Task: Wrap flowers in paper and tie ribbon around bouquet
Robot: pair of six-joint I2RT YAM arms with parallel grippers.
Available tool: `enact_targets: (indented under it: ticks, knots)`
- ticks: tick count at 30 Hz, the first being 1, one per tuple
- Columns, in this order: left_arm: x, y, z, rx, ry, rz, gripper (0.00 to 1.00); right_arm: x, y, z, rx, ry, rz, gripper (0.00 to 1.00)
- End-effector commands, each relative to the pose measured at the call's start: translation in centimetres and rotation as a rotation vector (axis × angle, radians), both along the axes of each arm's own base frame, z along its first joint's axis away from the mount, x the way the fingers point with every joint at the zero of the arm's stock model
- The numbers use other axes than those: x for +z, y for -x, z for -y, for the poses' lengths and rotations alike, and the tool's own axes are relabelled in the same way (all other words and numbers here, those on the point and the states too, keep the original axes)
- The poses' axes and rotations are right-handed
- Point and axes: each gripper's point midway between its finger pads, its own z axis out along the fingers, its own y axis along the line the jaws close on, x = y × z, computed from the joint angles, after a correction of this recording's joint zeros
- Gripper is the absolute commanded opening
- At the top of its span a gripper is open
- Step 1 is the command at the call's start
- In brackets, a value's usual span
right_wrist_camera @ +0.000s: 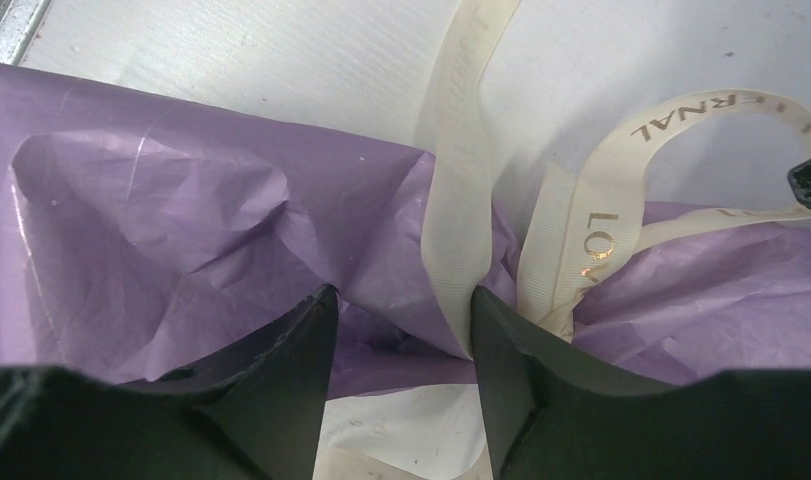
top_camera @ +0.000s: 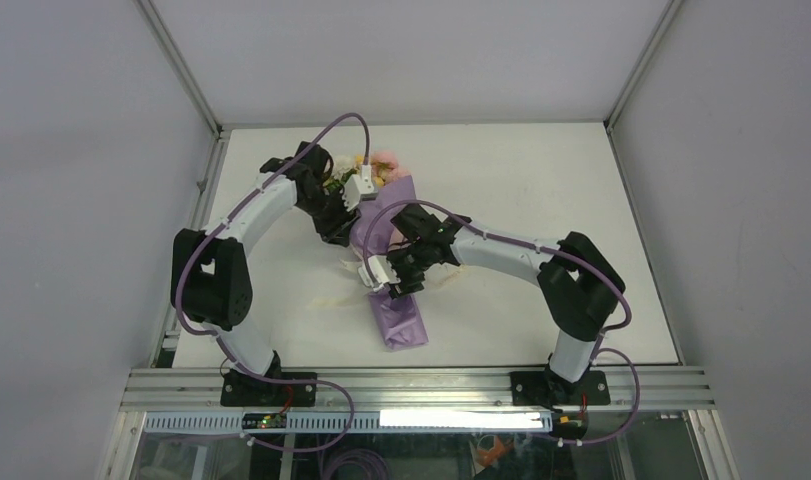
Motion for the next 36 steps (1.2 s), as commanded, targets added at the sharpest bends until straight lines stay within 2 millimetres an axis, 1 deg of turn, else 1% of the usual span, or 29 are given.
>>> enact_targets:
  ticks: [1,2,3,4,6,7,9,11,13,15,16,17,20,23,25,27,29,31,33,34,36]
  knots:
    - [4.7,-0.5,0.8,-0.029,0.068,0.092,0.42,1.8,0.1,-0.5,0.010,-0.042,0.038,0.54]
    - [5.5,0.2,0.8,-0.062,0.079,0.116,0.43,2.0,0.1,-0.6,0.007,-0.048,0.040,0.54]
    - [7.0,1.2,0.9,-0.111,0.110,0.168,0.44,2.4,0.0,-0.7,0.001,-0.060,0.041,0.54]
    - [7.6,2.4,0.9,-0.168,0.132,0.208,0.45,2.7,0.1,-0.8,-0.001,-0.071,0.041,0.54]
    - [7.2,5.5,0.9,-0.302,0.176,0.269,0.49,3.3,0.1,-1.2,-0.020,-0.106,0.033,0.54]
    - [6.8,7.0,1.0,-0.368,0.198,0.299,0.52,3.5,0.0,-1.4,-0.034,-0.127,0.028,0.55]
    - [5.6,9.1,1.1,-0.478,0.214,0.336,0.56,3.4,0.1,-1.5,-0.047,-0.143,0.015,0.55]
    - [4.2,10.6,1.3,-0.554,0.199,0.334,0.56,3.2,0.2,-1.5,-0.053,-0.141,0.006,0.55]
    - [2.6,11.5,1.6,-0.637,0.160,0.320,0.51,3.4,-0.1,-1.7,-0.070,-0.158,0.008,0.55]
    - [1.2,11.8,2.1,-0.700,0.128,0.290,0.42,3.8,-0.5,-1.9,-0.101,-0.193,-0.003,0.55]
    - [0.8,11.5,2.3,-0.714,0.124,0.277,0.39,4.0,-0.7,-1.8,-0.117,-0.205,-0.010,0.55]
    - [0.0,11.0,2.4,-0.722,0.116,0.248,0.36,4.3,-0.9,-1.8,-0.133,-0.218,-0.014,0.55]
    - [-1.4,9.1,2.3,-0.752,0.059,0.220,0.32,5.1,-1.7,-1.5,-0.190,-0.267,-0.021,0.55]
    - [-2.4,7.9,2.1,-0.798,0.041,0.218,0.33,6.4,-2.3,-0.9,-0.253,-0.333,-0.034,0.55]
    - [-3.1,8.1,1.9,-0.851,0.035,0.205,0.37,7.1,-2.7,-0.5,-0.296,-0.367,-0.037,0.55]
    - [-3.4,8.2,1.9,-0.886,0.040,0.201,0.39,8.2,-3.1,-0.3,-0.331,-0.418,-0.037,0.55]
    - [-2.9,8.1,2.2,-0.869,0.057,0.202,0.39,9.3,-3.3,0.1,-0.362,-0.453,-0.052,0.55]
    - [-1.1,7.7,3.1,-0.789,0.115,0.234,0.38,9.9,-3.2,0.6,-0.384,-0.471,-0.066,0.55]
    - [1.3,7.2,3.9,-0.694,0.184,0.291,0.40,9.9,-3.0,1.4,-0.395,-0.466,-0.058,0.56]
    - [2.2,7.2,4.0,-0.658,0.206,0.314,0.40,9.6,-2.7,1.8,-0.402,-0.448,-0.062,0.56]
    - [3.8,7.6,3.9,-0.627,0.234,0.354,0.40,9.2,-2.5,2.3,-0.408,-0.432,-0.063,0.56]
